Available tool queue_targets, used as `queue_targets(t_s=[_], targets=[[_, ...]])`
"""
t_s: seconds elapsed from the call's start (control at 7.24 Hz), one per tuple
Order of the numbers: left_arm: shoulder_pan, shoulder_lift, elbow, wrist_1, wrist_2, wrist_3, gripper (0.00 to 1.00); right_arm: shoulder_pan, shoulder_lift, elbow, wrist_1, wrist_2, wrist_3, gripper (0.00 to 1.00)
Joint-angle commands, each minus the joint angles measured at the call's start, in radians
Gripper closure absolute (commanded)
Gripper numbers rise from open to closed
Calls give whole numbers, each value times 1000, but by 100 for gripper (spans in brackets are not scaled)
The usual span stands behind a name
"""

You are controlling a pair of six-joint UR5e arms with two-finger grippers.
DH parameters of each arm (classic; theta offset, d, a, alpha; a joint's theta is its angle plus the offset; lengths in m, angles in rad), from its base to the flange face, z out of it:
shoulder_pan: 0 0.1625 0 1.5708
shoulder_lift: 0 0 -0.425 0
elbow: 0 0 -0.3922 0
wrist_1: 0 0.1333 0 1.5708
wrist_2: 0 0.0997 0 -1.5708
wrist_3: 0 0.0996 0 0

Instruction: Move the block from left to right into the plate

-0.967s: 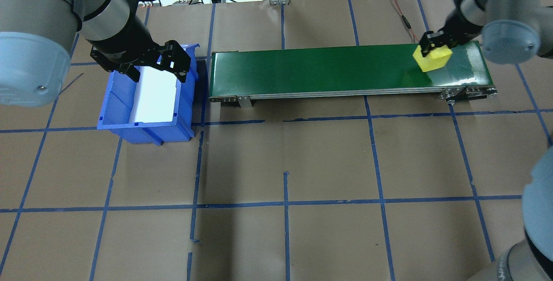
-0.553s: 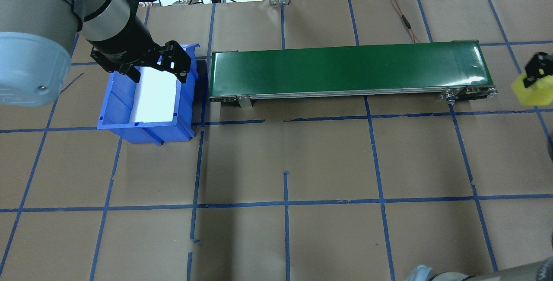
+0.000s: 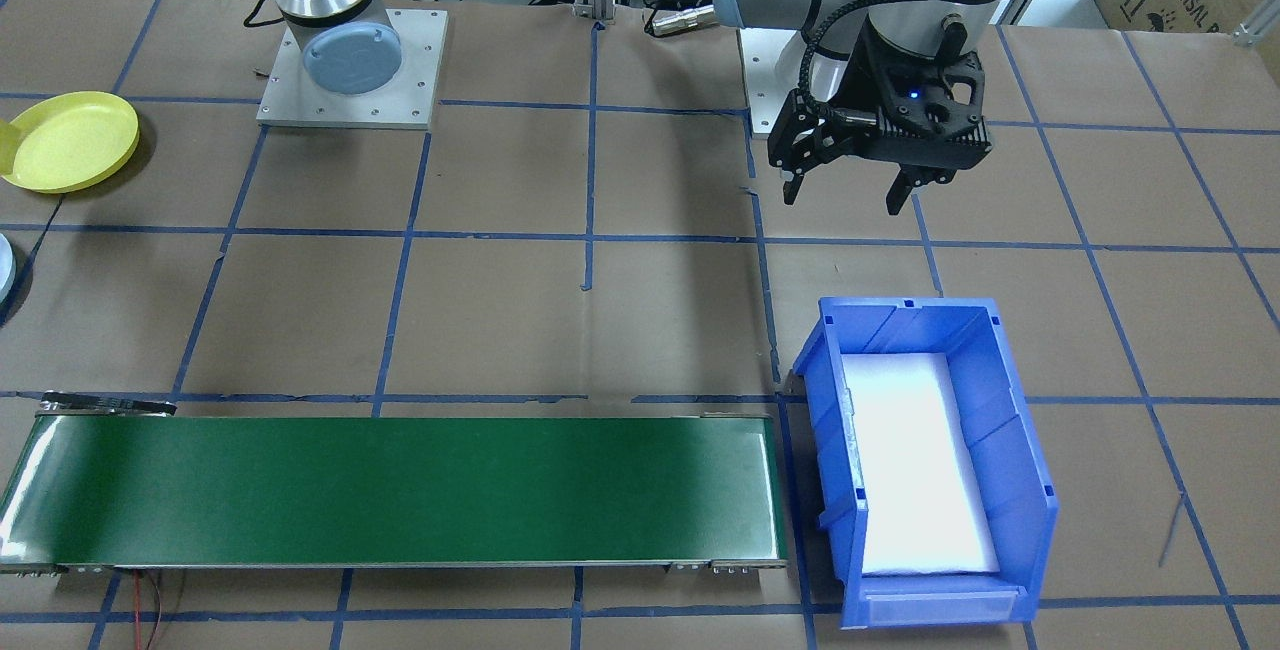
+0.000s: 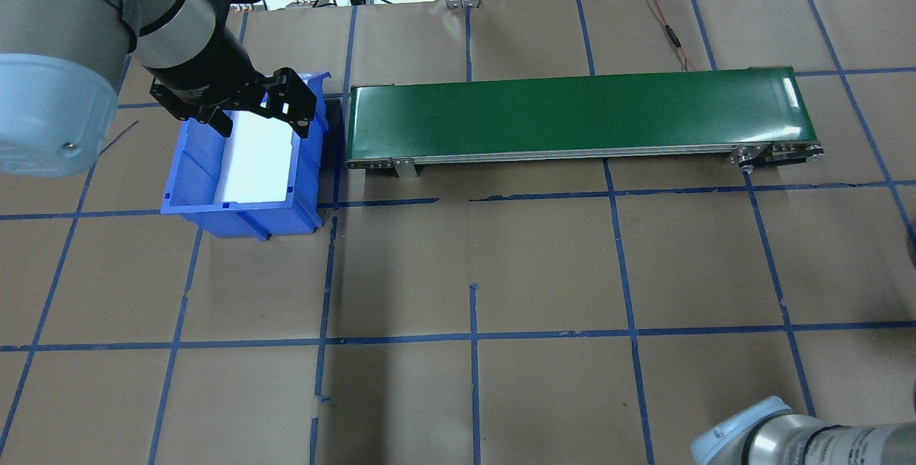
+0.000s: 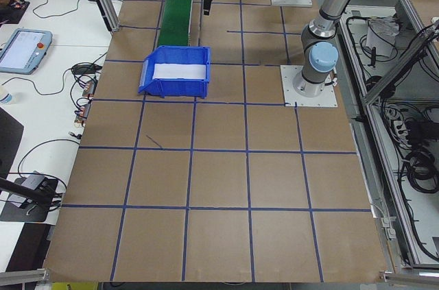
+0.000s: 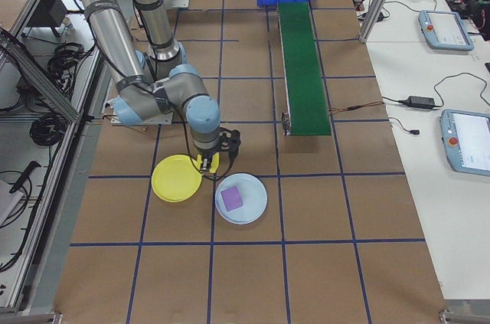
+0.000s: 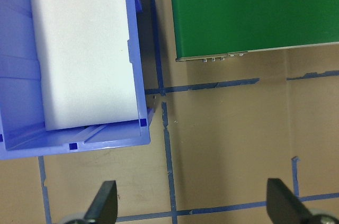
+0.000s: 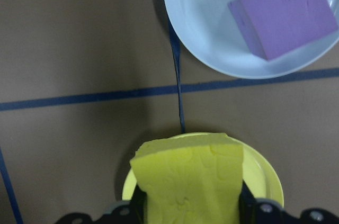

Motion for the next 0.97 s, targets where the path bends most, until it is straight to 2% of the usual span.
queue_targets(t_s=[0.0,0.14,0.28,0.41,0.55,0.69,0.83], targets=[[-1,0,0,0,2,0,0,-183,-3,81,-40,-35,-100,81],[-1,0,0,0,2,0,0,-191,14,81,-46,-17,-97,50],[-1,0,0,0,2,2,0,-189,27,87,-110,-12,-86,32],[-3,0,0,0,2,0,0,-180,32,90,-120,11,-75,0],[-3,0,0,0,2,2,0,-170,28,90,-114,8,-39,0],[-3,0,0,-2,2,0,0,-100,2,75,-88,-36,53,0],[-3,0,-2,-2,2,0,0,33,-35,43,-57,-69,137,0]])
